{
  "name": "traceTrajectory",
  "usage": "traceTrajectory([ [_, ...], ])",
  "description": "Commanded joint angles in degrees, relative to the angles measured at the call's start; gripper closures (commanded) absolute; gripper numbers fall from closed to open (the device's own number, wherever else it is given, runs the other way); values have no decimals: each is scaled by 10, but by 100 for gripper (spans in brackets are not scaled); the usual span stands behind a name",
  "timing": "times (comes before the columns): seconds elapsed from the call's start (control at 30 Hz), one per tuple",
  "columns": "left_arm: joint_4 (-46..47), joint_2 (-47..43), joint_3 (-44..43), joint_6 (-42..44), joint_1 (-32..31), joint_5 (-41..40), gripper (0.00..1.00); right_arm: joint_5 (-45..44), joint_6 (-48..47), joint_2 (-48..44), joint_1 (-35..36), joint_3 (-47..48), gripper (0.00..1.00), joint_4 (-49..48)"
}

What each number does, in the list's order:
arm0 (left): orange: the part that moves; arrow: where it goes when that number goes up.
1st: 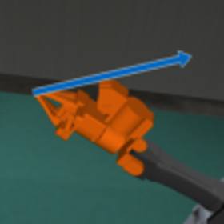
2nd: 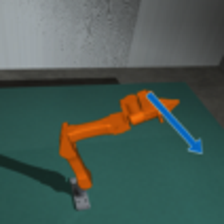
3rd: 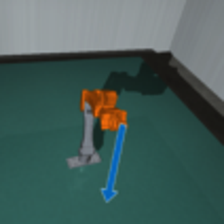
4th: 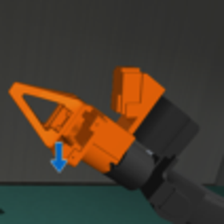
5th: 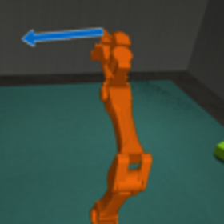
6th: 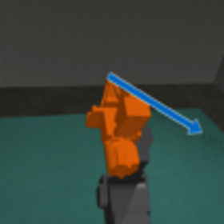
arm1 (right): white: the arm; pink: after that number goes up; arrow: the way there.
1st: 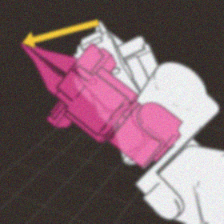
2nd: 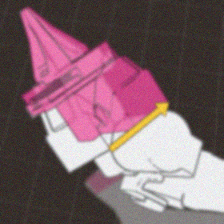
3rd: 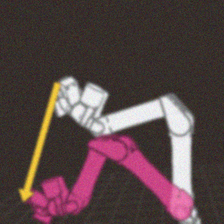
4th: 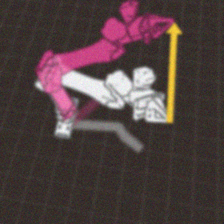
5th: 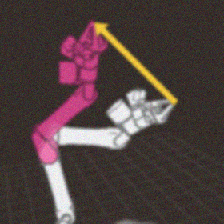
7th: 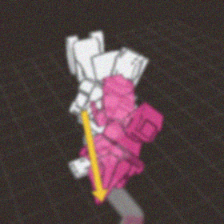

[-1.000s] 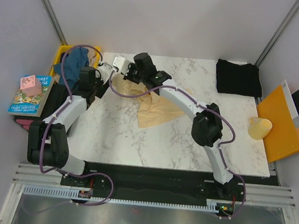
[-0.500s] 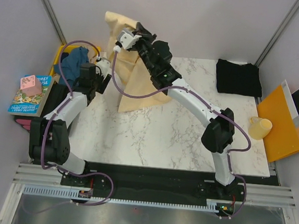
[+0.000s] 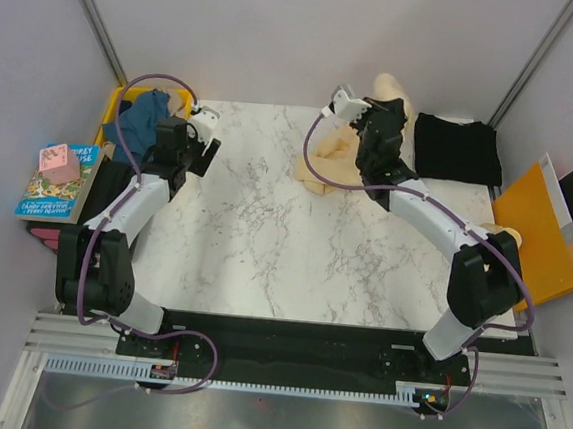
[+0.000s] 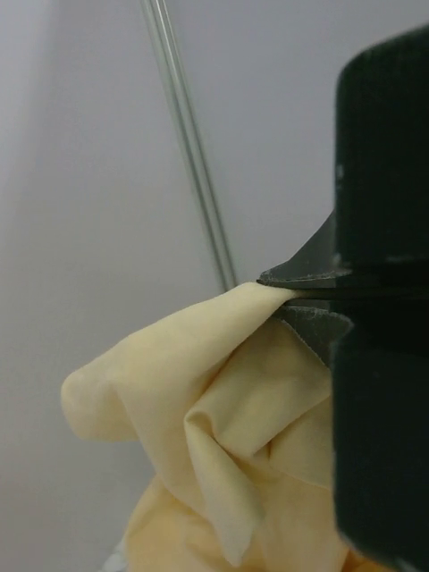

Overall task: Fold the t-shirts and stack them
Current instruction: Flatten the tshirt out

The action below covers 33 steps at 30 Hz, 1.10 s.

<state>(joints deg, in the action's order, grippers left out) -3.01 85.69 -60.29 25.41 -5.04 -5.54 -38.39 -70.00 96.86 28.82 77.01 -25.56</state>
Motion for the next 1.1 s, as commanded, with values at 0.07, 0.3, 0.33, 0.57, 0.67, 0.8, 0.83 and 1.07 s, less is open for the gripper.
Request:
traceTrajectory([
  [0.07,-33,-16,-40,28,-8,204,12,-56,51,-82,9,-55,86,138],
  [0.3,-189,46,-140,111,-21,420,5,-39,118,-113,8,-80,37,277],
  [0.33,-204,59,-155,113,-22,431,5,-37,122,-116,6,-80,36,298],
  [0.57,-271,166,-287,160,-51,506,1,-82,144,-121,-23,-47,38,274],
  [0.67,-285,215,-345,213,-87,482,0,-131,161,-115,-61,-24,29,273],
  [0.8,-293,281,-432,254,-118,470,0,-175,180,-120,-118,-24,27,329],
  [0.83,-294,307,-452,257,-126,473,0,-169,204,-129,-141,-19,28,385],
  [1.07,-298,382,-559,293,-168,489,1,-110,280,-157,-167,-21,31,560],
])
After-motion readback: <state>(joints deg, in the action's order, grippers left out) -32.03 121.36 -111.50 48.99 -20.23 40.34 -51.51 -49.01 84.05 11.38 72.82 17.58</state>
